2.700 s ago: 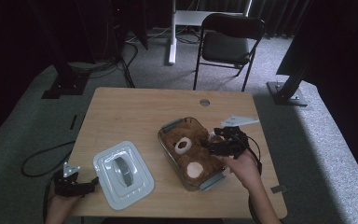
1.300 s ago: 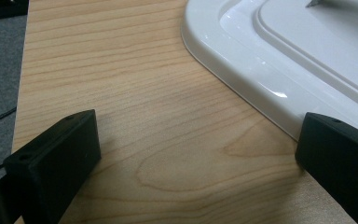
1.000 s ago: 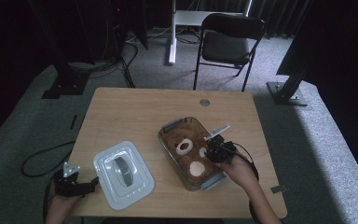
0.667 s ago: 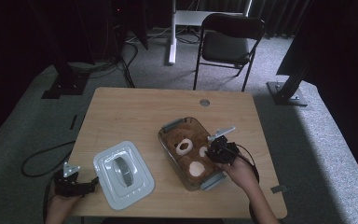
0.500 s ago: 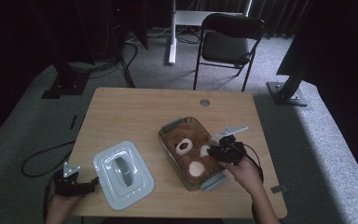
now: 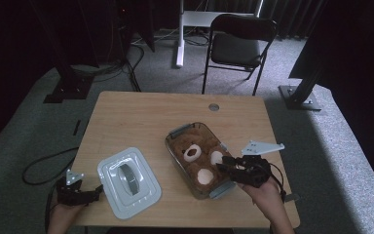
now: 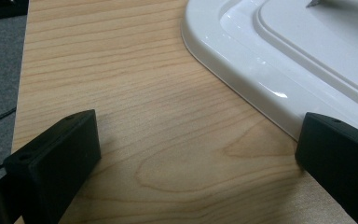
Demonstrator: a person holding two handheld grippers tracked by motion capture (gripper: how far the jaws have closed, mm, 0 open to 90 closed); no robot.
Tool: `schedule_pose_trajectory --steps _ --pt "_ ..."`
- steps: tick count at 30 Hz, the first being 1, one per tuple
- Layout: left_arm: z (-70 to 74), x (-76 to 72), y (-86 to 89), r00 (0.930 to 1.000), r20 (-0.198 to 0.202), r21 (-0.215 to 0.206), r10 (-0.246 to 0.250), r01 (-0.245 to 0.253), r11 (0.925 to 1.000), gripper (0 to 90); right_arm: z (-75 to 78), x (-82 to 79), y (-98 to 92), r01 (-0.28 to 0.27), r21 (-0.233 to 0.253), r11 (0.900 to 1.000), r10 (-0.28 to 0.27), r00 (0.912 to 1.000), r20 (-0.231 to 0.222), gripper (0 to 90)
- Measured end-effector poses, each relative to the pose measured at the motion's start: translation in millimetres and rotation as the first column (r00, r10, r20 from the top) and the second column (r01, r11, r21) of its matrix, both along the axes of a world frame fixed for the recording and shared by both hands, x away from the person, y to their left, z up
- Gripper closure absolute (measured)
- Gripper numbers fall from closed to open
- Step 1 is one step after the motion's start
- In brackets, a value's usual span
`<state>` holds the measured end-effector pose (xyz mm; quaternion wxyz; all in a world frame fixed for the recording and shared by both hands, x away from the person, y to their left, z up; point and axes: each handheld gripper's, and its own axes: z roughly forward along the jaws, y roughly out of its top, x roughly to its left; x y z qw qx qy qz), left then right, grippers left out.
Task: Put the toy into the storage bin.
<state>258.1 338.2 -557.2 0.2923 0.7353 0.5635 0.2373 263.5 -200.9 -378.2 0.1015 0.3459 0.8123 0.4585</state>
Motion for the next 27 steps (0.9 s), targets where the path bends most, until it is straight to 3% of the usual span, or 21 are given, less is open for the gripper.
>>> schedule_pose_trajectory --steps 3,4,8,14,19,27 --pt "-0.1 0.0 0.0 1.0000 0.001 0.000 0.000 0.000 1.0000 0.5 -5.8 -7.5 6.3 -0.027 -0.024 0.999 0.027 0.9995 -0.014 64.0" --pt "-0.1 0.0 0.0 1.0000 0.001 0.000 0.000 0.000 1.0000 0.6 -10.0 -8.9 9.0 -0.045 -0.041 0.998 0.044 0.9987 -0.023 69.4" --pt "0.0 0.0 0.1 1.0000 0.000 0.001 -0.001 0.001 1.0000 0.6 -21.2 -6.7 14.2 -0.075 -0.075 0.994 0.071 0.9962 -0.050 72.1" --pt "-0.1 0.0 0.0 1.0000 0.001 0.000 0.000 0.000 1.0000 0.6 -38.6 7.6 23.6 -0.075 -0.121 0.990 0.064 0.9935 -0.094 73.7" --pt "-0.1 0.0 0.0 1.0000 0.001 0.000 0.000 0.000 1.0000 0.5 -43.8 20.7 31.4 -0.073 -0.150 0.986 0.058 0.9931 -0.102 72.3" --pt "-0.1 0.1 -0.1 1.0000 0.001 -0.002 0.001 -0.001 1.0000 0.5 -46.4 35.2 46.1 -0.103 -0.213 0.972 0.077 0.9890 -0.126 72.5"
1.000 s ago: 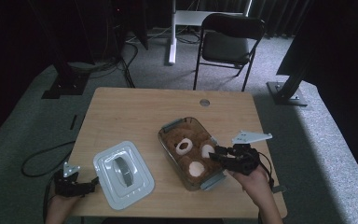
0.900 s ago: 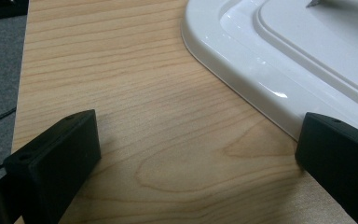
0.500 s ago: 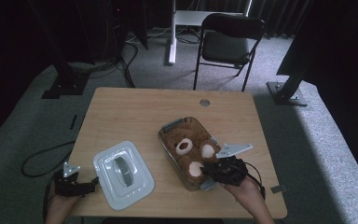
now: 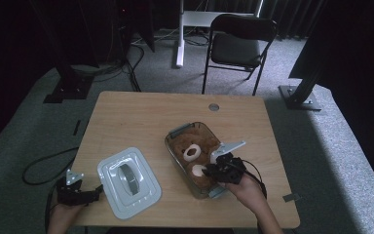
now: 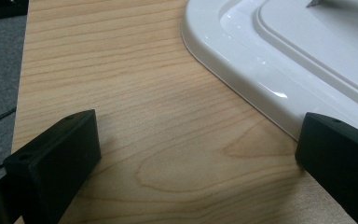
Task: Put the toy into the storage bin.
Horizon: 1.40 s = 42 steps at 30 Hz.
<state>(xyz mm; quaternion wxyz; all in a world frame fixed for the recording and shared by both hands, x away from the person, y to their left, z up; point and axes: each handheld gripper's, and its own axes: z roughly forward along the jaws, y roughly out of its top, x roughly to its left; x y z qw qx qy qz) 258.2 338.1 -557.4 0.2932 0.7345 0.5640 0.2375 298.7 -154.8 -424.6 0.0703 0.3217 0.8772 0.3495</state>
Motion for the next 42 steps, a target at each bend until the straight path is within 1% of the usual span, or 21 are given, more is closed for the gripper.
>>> schedule_pose_trajectory --steps 4,5,8,9,10,13,16,17,18,20,23,24,26,27,29,32,34,35,38,40,42 --pt "0.0 0.0 0.0 1.0000 0.000 0.001 0.000 0.000 1.0000 0.5 -1.3 4.8 6.3 -0.018 -0.034 0.999 0.018 0.9998 -0.009 75.8" --pt "0.0 0.0 0.0 1.0000 0.000 0.001 0.000 0.000 1.0000 0.5 -2.3 7.1 8.7 -0.031 -0.046 0.998 0.030 0.9994 -0.020 76.9" --pt "0.0 0.0 0.0 1.0000 0.000 0.001 -0.001 0.001 1.0000 0.6 -4.1 12.8 14.0 -0.045 -0.068 0.997 0.041 0.9981 -0.046 78.0" --pt "0.0 0.0 0.0 1.0000 0.000 0.001 -0.001 0.001 1.0000 0.5 -5.1 14.9 15.8 -0.059 -0.077 0.995 0.055 0.9969 -0.057 78.5" --pt "0.0 0.0 0.1 1.0000 0.001 0.002 -0.002 0.002 1.0000 0.5 -5.9 16.7 17.7 -0.071 -0.090 0.993 0.064 0.9953 -0.073 78.9" --pt "0.0 0.0 0.1 1.0000 0.001 0.002 -0.001 0.001 1.0000 0.5 -9.8 21.4 25.1 -0.092 -0.132 0.987 0.079 0.9917 -0.102 80.8" --pt "0.0 0.0 0.1 1.0000 0.001 0.002 -0.001 0.001 1.0000 0.5 -16.4 23.4 34.4 -0.107 -0.192 0.975 0.085 0.9889 -0.122 82.1" --pt "-0.1 0.0 0.1 1.0000 0.001 0.002 -0.001 0.001 1.0000 0.6 -18.4 23.4 37.6 -0.111 -0.213 0.971 0.087 0.9890 -0.119 82.4" --pt "-0.1 -0.1 0.1 1.0000 0.001 0.002 -0.001 0.001 1.0000 0.6 -19.1 23.2 39.1 -0.111 -0.224 0.968 0.085 0.9888 -0.123 82.5" --pt "-0.1 0.0 0.1 1.0000 0.001 0.002 -0.001 0.001 1.0000 0.5 -19.1 23.3 39.8 -0.112 -0.232 0.966 0.086 0.9889 -0.121 82.6" --pt "0.0 0.0 0.1 1.0000 0.000 0.002 -0.001 0.001 1.0000 0.5 -19.3 23.4 38.7 -0.106 -0.220 0.970 0.080 0.9892 -0.123 82.4" --pt "0.0 0.0 0.1 1.0000 0.001 0.002 -0.001 0.001 1.0000 0.6 -19.3 23.3 37.6 -0.098 -0.205 0.974 0.075 0.9901 -0.119 81.8" --pt "0.0 0.0 0.1 1.0000 0.000 0.002 -0.001 0.001 1.0000 0.5 -18.9 23.1 32.4 -0.089 -0.158 0.983 0.071 0.9911 -0.113 79.1" --pt "0.0 0.0 0.2 1.0000 0.001 0.003 -0.002 0.002 1.0000 0.6 -17.3 22.6 28.4 -0.076 -0.125 0.989 0.063 0.9918 -0.112 76.9" --pt "0.0 0.0 0.0 1.0000 0.000 0.001 -0.001 0.001 1.0000 0.5 -11.6 20.2 18.2 -0.061 -0.072 0.996 0.054 0.9939 -0.096 71.2" --pt "0.0 0.0 0.0 1.0000 0.000 0.001 -0.001 0.001 1.0000 0.5 -1.7 15.7 7.3 -0.048 -0.029 0.998 0.046 0.9967 -0.067 68.2" --pt "0.0 0.0 0.0 1.0000 0.000 0.001 -0.001 0.001 1.0000 0.6 5.4 13.4 0.8 -0.027 -0.005 1.000 0.026 0.9985 -0.048 66.7" --pt "0.0 0.0 0.0 1.0000 0.000 0.001 -0.001 0.001 1.0000 0.5 9.6 12.5 -3.1 -0.020 0.013 1.000 0.020 0.9991 -0.036 64.5" --pt "0.0 0.0 0.1 1.0000 0.000 0.002 -0.001 0.001 1.0000 0.5 19.0 11.9 -11.5 0.009 0.063 0.998 -0.008 0.9999 -0.012 62.4" --pt "0.0 0.0 0.1 1.0000 0.001 0.001 -0.001 0.001 1.0000 0.5 23.2 11.1 -13.9 0.017 0.082 0.997 -0.017 0.9999 0.002 62.4" --pt "0.0 0.0 0.1 1.0000 0.000 0.001 -0.001 0.001 1.0000 0.6 26.0 10.3 -12.6 0.010 0.084 0.996 -0.010 0.9999 0.003 62.4"
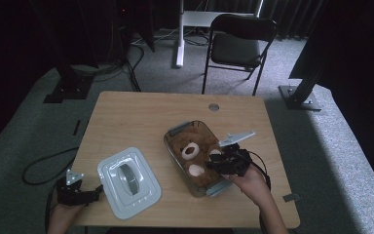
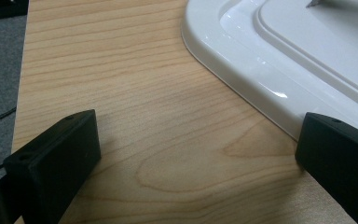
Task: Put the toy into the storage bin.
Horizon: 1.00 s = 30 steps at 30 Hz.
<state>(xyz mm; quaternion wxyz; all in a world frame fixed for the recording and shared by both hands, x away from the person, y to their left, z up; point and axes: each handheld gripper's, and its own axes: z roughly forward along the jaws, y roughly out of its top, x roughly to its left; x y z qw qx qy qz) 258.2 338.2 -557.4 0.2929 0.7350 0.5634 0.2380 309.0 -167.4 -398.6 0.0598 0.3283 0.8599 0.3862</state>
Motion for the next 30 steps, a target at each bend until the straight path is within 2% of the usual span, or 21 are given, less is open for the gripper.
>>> schedule_pose_trajectory --steps 3,5,6,8,11,13,16,21,22,23,25,27,30 --pt "0.0 0.0 0.0 1.0000 0.000 0.000 0.000 0.000 1.0000 0.5 0.0 -1.6 9.2 -0.029 -0.028 0.999 0.029 0.9995 0.008 63.9" --pt "0.0 0.0 0.0 1.0000 0.000 0.000 0.000 0.000 1.0000 0.5 -3.1 -1.2 16.8 -0.063 -0.034 0.997 0.063 0.9980 -0.008 66.1" --pt "0.0 0.0 0.0 1.0000 0.000 0.000 0.000 0.000 1.0000 0.6 -3.1 -1.2 16.8 -0.063 -0.034 0.997 0.063 0.9980 -0.008 66.1" --pt "0.0 0.0 0.0 1.0000 0.000 0.000 0.000 0.000 1.0000 0.5 -11.7 1.2 30.9 -0.104 -0.068 0.992 0.102 0.9943 -0.033 65.8" --pt "0.0 0.0 0.0 1.0000 0.000 0.000 0.000 0.000 1.0000 0.5 -20.4 4.5 43.4 -0.125 -0.115 0.985 0.120 0.9914 -0.052 65.2" --pt "0.0 0.0 0.1 1.0000 0.000 0.000 -0.001 0.001 1.0000 0.5 -21.8 6.1 46.0 -0.125 -0.126 0.984 0.119 0.9913 -0.055 65.3" --pt "0.0 0.0 0.1 1.0000 0.000 0.000 -0.001 0.001 1.0000 0.5 -26.4 12.0 55.3 -0.139 -0.194 0.971 0.126 0.9890 -0.078 67.8" --pt "0.0 0.0 0.1 1.0000 0.000 0.000 -0.001 0.001 1.0000 0.5 -43.7 16.5 75.8 -0.174 -0.332 0.927 0.143 0.9828 -0.117 72.6" --pt "0.0 0.0 0.1 1.0000 0.000 0.000 -0.001 0.001 1.0000 0.5 -43.5 15.3 77.8 -0.175 -0.347 0.921 0.145 0.9833 -0.110 72.6" --pt "0.0 0.0 0.1 1.0000 0.000 0.000 -0.001 0.001 1.0000 0.5 -43.3 15.1 78.4 -0.174 -0.349 0.921 0.146 0.9838 -0.104 72.5" --pt "0.0 0.0 0.1 1.0000 0.000 0.000 -0.002 0.002 1.0000 0.5 -42.7 15.0 76.3 -0.165 -0.328 0.930 0.139 0.9852 -0.101 71.0" --pt "0.0 0.1 0.2 1.0000 0.000 0.000 -0.002 0.002 1.0000 0.5 -40.4 14.5 71.3 -0.152 -0.276 0.949 0.130 0.9867 -0.097 69.2" --pt "0.0 0.0 0.1 1.0000 0.000 0.000 -0.002 0.002 1.0000 0.5 -33.4 13.3 61.7 -0.150 -0.198 0.969 0.133 0.9864 -0.097 65.1"
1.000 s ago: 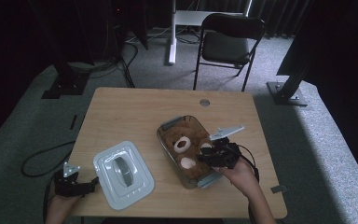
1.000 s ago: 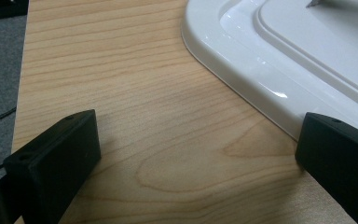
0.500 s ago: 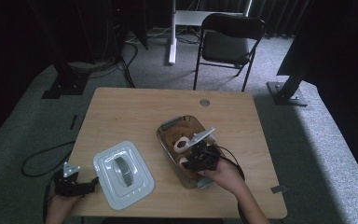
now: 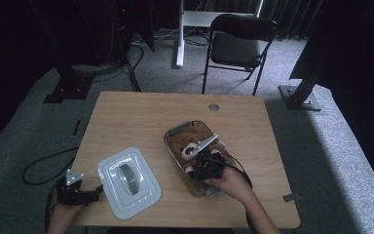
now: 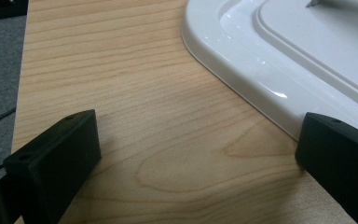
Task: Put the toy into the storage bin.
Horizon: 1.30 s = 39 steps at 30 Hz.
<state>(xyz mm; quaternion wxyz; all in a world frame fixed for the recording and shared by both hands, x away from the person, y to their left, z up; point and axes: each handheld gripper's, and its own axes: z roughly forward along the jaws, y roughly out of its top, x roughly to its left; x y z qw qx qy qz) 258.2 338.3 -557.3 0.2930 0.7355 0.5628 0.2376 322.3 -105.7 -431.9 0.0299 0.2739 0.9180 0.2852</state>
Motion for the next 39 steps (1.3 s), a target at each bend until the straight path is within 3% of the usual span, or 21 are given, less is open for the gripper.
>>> schedule_pose_trajectory --steps 4,9,15,18,21,27,32,35,39 --pt "0.0 0.0 0.0 1.0000 0.000 0.000 0.000 0.000 1.0000 0.5 16.4 -4.8 -14.9 0.002 0.080 0.997 -0.004 0.9997 0.025 62.0" --pt "-0.1 0.0 -0.1 1.0000 0.000 -0.001 0.001 -0.001 1.0000 0.6 36.2 -9.7 -42.8 0.071 0.122 0.990 -0.082 0.9930 0.085 61.5" --pt "0.0 0.0 0.0 1.0000 0.000 -0.001 0.000 0.000 1.0000 0.5 45.8 -7.0 -74.9 0.149 0.143 0.978 -0.167 0.9783 0.123 67.7" --pt "0.0 0.0 0.0 1.0000 0.000 0.000 0.000 0.000 1.0000 0.5 40.6 -3.2 -80.9 0.180 0.107 0.978 -0.194 0.9725 0.130 72.7" --pt "0.1 0.0 0.1 1.0000 -0.001 0.002 -0.002 0.002 1.0000 0.6 27.0 4.8 -80.9 0.197 0.066 0.978 -0.204 0.9726 0.112 77.4" --pt "0.0 -0.1 0.0 1.0000 0.000 0.000 0.000 0.000 1.0000 0.5 10.5 18.7 -71.1 0.204 0.033 0.978 -0.206 0.9751 0.081 80.7" --pt "0.0 -0.1 0.0 1.0000 0.000 0.000 0.000 0.000 1.0000 0.5 -3.1 26.9 -55.3 0.188 -0.080 0.979 -0.182 0.9804 0.075 85.7" --pt "-0.1 -0.1 0.0 1.0000 0.000 0.000 0.000 0.000 1.0000 0.6 -11.1 28.4 -43.3 0.184 -0.153 0.971 -0.170 0.9801 0.103 87.5" --pt "-0.1 -0.1 0.0 1.0000 0.000 0.000 0.000 0.000 1.0000 0.5 -14.4 28.2 -41.8 0.201 -0.144 0.969 -0.186 0.9763 0.110 87.8"
